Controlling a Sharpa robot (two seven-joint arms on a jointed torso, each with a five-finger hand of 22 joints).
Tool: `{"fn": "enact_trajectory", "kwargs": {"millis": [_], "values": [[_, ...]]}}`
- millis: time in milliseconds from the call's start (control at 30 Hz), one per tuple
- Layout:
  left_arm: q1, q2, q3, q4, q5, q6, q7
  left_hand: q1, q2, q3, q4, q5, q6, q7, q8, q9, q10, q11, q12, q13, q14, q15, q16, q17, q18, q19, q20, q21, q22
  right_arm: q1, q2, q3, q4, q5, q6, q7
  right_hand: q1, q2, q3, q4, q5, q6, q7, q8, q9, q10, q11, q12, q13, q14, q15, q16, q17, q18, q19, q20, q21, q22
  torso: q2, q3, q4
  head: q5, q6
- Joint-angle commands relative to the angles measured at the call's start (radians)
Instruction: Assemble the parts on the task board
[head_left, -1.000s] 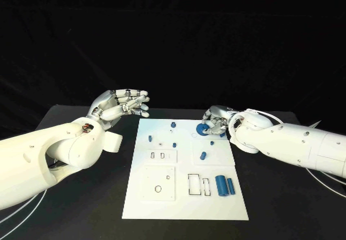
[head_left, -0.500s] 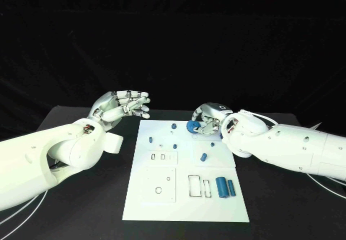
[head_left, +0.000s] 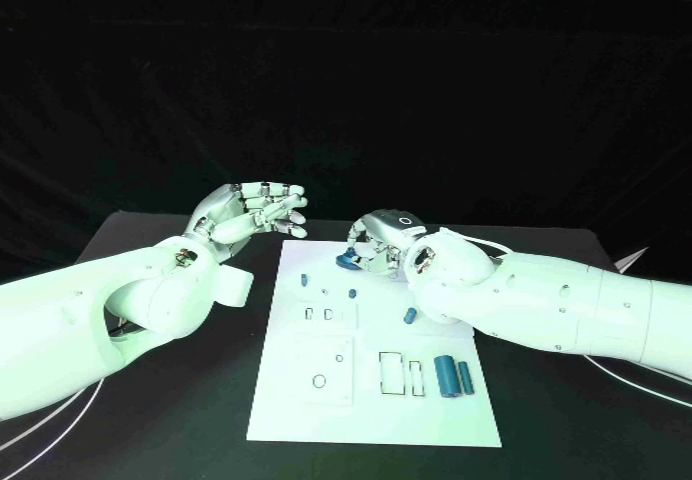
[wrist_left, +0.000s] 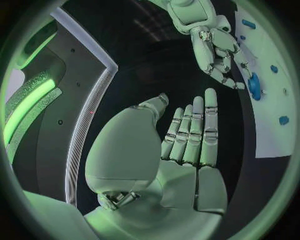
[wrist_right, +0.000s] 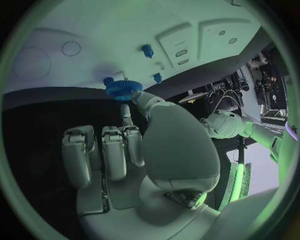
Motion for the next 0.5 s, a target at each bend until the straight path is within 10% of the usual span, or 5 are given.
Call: {"fn": "enact_trajectory", "kwargs": {"millis": [33, 500], "values": [[0.001, 0.004, 0.001, 0.001, 0.002, 0.020, 0.007, -0.005, 0.002, 0.001, -0.005, -0.003, -0.007, 0.034, -0.006, 0.002, 0.001, 0.002, -0.004, -0.001, -0.008, -0.003, 0.004, 0.001, -0.001, -0.008, 0.001, 0.003, 0.001, -0.002, 0.018, 0.000, -0.019, -0.060, -0.017, -0.029, -0.004, -0.008, 0.003, -0.001, -0.001, 0.000, 0.004, -0.005, -0.002, 0.040, -0.002, 0.003, 0.190, 0.105, -0.002, 0.003, 0.250, -0.007, 0.106, -0.001, 0.005, 0.263, 0.002, -0.0005, -0.0020, 0.002, 0.001], [0.001, 0.005, 0.001, 0.007, 0.001, 0.021, 0.008, -0.006, 0.003, 0.001, -0.006, -0.003, -0.007, 0.035, -0.005, 0.002, 0.001, 0.002, -0.004, -0.001, -0.009, -0.003, 0.006, 0.003, 0.000, -0.010, 0.001, 0.007, 0.003, -0.011, 0.072, -0.007, -0.080, -0.081, 0.026, -0.045, -0.013, -0.013, 0.007, -0.001, -0.007, -0.003, 0.005, -0.009, -0.004, 0.041, -0.001, 0.004, 0.191, 0.105, -0.002, 0.004, 0.251, -0.007, 0.106, 0.000, 0.005, 0.263, 0.001, 0.0010, -0.0017, 0.004, -0.009]]}}
